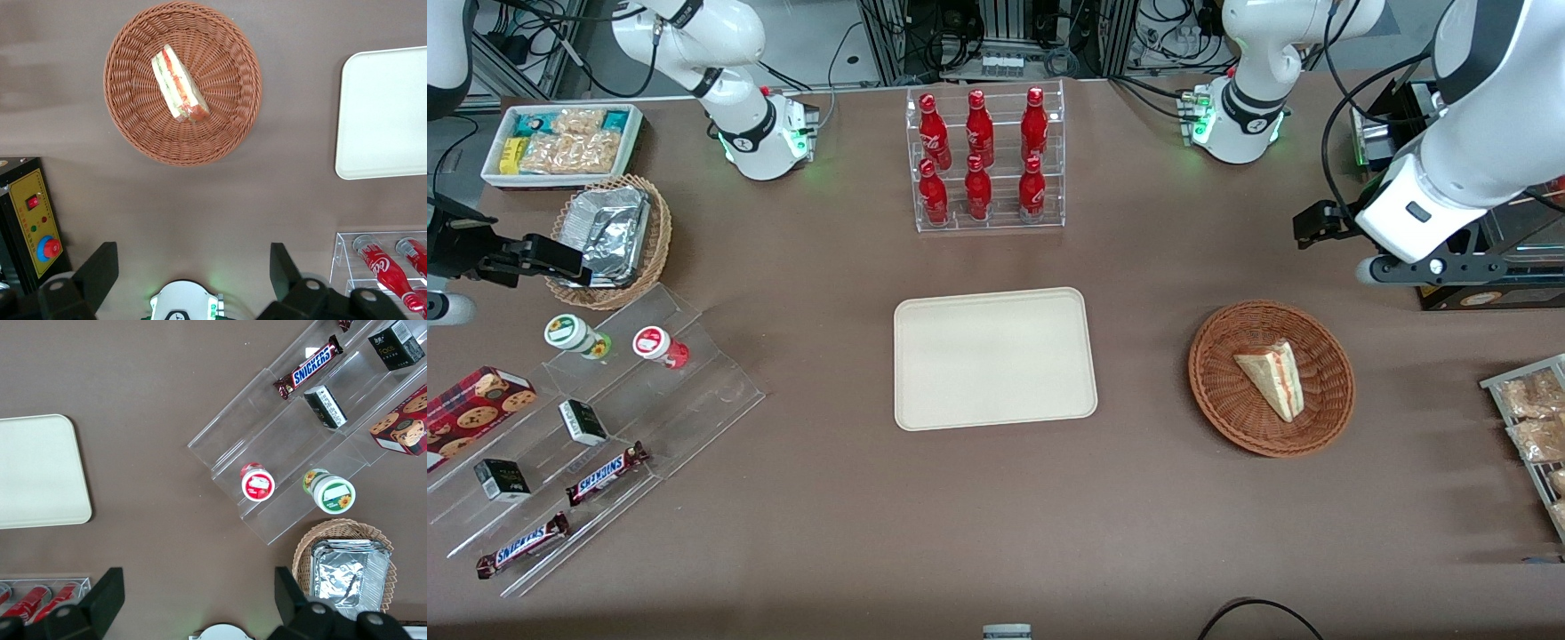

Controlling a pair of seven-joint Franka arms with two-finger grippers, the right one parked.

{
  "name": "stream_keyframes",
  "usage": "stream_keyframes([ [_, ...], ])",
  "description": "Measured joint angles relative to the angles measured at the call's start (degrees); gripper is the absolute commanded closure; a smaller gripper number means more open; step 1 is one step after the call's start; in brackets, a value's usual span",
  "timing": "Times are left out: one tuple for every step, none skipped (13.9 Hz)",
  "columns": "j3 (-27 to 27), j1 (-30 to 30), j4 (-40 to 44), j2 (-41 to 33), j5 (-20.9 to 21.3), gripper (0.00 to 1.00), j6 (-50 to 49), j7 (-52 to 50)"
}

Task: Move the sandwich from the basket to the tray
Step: 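Move the left gripper over the sandwich in the wicker basket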

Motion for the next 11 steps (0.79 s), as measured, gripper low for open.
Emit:
stream_keyframes([
  [0.1,0.0,0.1,0.0,0.0,0.0,-0.1,0.0],
  [0.1,0.0,0.3,0.0,0.0,0.0,-0.1,0.0],
  [0.2,0.0,0.4,0.0,0.0,0.0,-0.1,0.1],
  [0.3,0.0,0.3,0.0,0.0,0.0,-0.1,0.1],
  [0.4,0.1,0.0,0.0,0.0,0.0,0.0,0.1],
  [0.5,0.4,-0.8,0.1,0.0,0.0,0.7,0.1],
  [0.7,0.6,-2.2,0.1,0.0,0.0,2.4,0.2],
  [0.7,0.7,-3.9,0.2,0.0,0.0,4.0,0.3],
  [0.8,0.7,-5.8,0.3,0.0,0.0,5.7,0.3],
  [0.8,0.7,-7.9,0.4,0.0,0.0,7.7,0.3],
  [0.8,0.7,-10.3,0.5,0.0,0.0,10.6,0.3],
])
